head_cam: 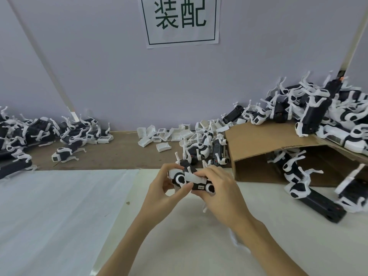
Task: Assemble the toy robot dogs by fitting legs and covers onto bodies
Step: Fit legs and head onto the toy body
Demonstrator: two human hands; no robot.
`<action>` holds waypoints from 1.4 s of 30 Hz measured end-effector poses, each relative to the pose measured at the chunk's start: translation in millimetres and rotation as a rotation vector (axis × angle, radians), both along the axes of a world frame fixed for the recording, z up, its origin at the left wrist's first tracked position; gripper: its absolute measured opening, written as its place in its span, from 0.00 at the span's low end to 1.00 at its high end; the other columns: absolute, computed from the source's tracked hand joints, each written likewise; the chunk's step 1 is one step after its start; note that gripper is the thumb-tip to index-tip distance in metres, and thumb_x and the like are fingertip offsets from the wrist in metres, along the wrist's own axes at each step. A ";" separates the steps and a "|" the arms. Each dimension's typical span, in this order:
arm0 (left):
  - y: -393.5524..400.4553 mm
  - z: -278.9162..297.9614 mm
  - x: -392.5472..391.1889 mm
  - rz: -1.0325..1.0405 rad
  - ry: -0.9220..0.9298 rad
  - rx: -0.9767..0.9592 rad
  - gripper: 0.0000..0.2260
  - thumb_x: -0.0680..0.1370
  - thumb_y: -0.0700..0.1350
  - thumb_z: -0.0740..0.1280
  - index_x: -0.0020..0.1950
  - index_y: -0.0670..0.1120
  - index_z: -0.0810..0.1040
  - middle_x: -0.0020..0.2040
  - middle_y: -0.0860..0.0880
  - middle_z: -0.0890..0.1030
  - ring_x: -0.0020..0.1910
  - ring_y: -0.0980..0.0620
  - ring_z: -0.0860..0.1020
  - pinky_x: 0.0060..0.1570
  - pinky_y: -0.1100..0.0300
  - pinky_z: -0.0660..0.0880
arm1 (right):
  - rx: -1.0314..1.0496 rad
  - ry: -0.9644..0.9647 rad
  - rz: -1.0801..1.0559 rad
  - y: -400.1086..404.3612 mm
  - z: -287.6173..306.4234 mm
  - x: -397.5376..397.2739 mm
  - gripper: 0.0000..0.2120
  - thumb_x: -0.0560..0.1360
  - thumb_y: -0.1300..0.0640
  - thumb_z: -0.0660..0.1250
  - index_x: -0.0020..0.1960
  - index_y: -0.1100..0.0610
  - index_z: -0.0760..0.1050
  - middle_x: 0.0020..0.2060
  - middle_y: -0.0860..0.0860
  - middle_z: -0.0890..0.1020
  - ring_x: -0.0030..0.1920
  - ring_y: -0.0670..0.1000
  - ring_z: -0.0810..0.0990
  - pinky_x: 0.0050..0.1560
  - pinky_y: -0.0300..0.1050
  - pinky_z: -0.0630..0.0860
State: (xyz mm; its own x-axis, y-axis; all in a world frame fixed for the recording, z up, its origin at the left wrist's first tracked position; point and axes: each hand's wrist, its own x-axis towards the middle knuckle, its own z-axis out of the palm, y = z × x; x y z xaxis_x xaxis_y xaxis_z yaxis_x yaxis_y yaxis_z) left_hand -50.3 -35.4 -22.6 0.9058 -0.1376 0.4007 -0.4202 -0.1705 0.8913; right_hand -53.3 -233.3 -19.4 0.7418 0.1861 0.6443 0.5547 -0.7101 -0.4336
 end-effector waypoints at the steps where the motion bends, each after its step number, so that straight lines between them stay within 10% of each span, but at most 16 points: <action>1: 1.8 1.2 -0.8 -0.030 -0.005 -0.001 0.21 0.77 0.49 0.79 0.66 0.52 0.76 0.51 0.51 0.83 0.49 0.47 0.84 0.49 0.60 0.80 | 0.068 0.082 0.071 -2.9 0.6 0.1 0.17 0.73 0.52 0.79 0.60 0.49 0.78 0.53 0.42 0.79 0.55 0.46 0.77 0.57 0.46 0.75; 5: 8.9 6.2 -2.4 -0.144 -0.034 0.102 0.23 0.78 0.44 0.78 0.70 0.50 0.74 0.65 0.49 0.81 0.64 0.44 0.80 0.63 0.49 0.77 | 0.488 0.669 0.392 -13.8 11.5 -3.3 0.17 0.81 0.42 0.65 0.70 0.40 0.74 0.62 0.41 0.81 0.66 0.41 0.77 0.67 0.45 0.72; 10: 8.8 5.7 -2.0 -0.165 -0.090 0.234 0.30 0.79 0.44 0.77 0.77 0.54 0.69 0.81 0.59 0.68 0.80 0.55 0.67 0.75 0.52 0.65 | 0.388 0.512 0.289 -19.9 8.6 -1.2 0.09 0.80 0.51 0.72 0.61 0.46 0.80 0.50 0.43 0.85 0.53 0.43 0.82 0.50 0.36 0.77; 16: -9.2 1.4 -4.5 0.087 -0.016 0.049 0.13 0.79 0.50 0.77 0.62 0.54 0.81 0.55 0.57 0.86 0.57 0.57 0.82 0.54 0.65 0.74 | 0.165 0.156 0.171 -0.5 2.2 -3.0 0.20 0.74 0.50 0.79 0.62 0.47 0.76 0.54 0.39 0.77 0.57 0.45 0.77 0.57 0.38 0.74; 20: -0.4 3.7 -1.2 0.131 -0.032 0.006 0.09 0.78 0.52 0.78 0.56 0.55 0.84 0.49 0.54 0.86 0.51 0.56 0.82 0.48 0.70 0.73 | 0.145 0.260 0.160 -4.4 5.7 -2.4 0.18 0.76 0.51 0.77 0.65 0.48 0.80 0.57 0.41 0.81 0.60 0.45 0.77 0.62 0.45 0.73; 24: 0.4 4.9 -2.2 0.119 0.016 -0.032 0.14 0.74 0.62 0.75 0.53 0.55 0.84 0.46 0.53 0.85 0.51 0.50 0.80 0.51 0.59 0.75 | 0.253 0.346 0.189 -8.9 9.2 -1.7 0.11 0.76 0.54 0.76 0.58 0.47 0.83 0.51 0.39 0.84 0.56 0.40 0.79 0.55 0.31 0.71; 28: 0.7 7.4 -5.1 0.374 -0.155 0.263 0.19 0.73 0.75 0.66 0.50 0.62 0.80 0.48 0.60 0.80 0.61 0.57 0.71 0.58 0.58 0.67 | 0.375 0.576 0.310 -10.3 13.6 -3.0 0.09 0.81 0.51 0.71 0.60 0.48 0.84 0.50 0.42 0.86 0.54 0.42 0.82 0.58 0.39 0.76; 32: 5.9 7.1 -10.6 0.026 -0.114 0.204 0.21 0.79 0.64 0.67 0.72 0.63 0.73 0.67 0.60 0.80 0.70 0.54 0.75 0.63 0.59 0.74 | 0.560 0.777 0.545 -16.9 13.2 -5.9 0.15 0.84 0.48 0.65 0.61 0.56 0.83 0.50 0.55 0.85 0.51 0.51 0.82 0.59 0.49 0.75; 35: 1.9 6.2 -7.9 -0.051 0.012 0.021 0.16 0.79 0.61 0.70 0.65 0.59 0.79 0.57 0.54 0.85 0.59 0.53 0.83 0.55 0.57 0.78 | 0.677 0.917 0.655 -17.3 9.0 -4.8 0.19 0.82 0.46 0.67 0.67 0.56 0.80 0.59 0.63 0.83 0.59 0.61 0.82 0.66 0.58 0.77; 42: -11.9 -4.2 -3.0 0.436 0.005 0.057 0.23 0.69 0.74 0.70 0.51 0.57 0.79 0.42 0.58 0.85 0.37 0.56 0.80 0.40 0.56 0.75 | 0.330 0.629 0.239 4.3 -6.3 -3.9 0.22 0.77 0.46 0.75 0.68 0.36 0.72 0.59 0.37 0.81 0.58 0.37 0.81 0.59 0.32 0.76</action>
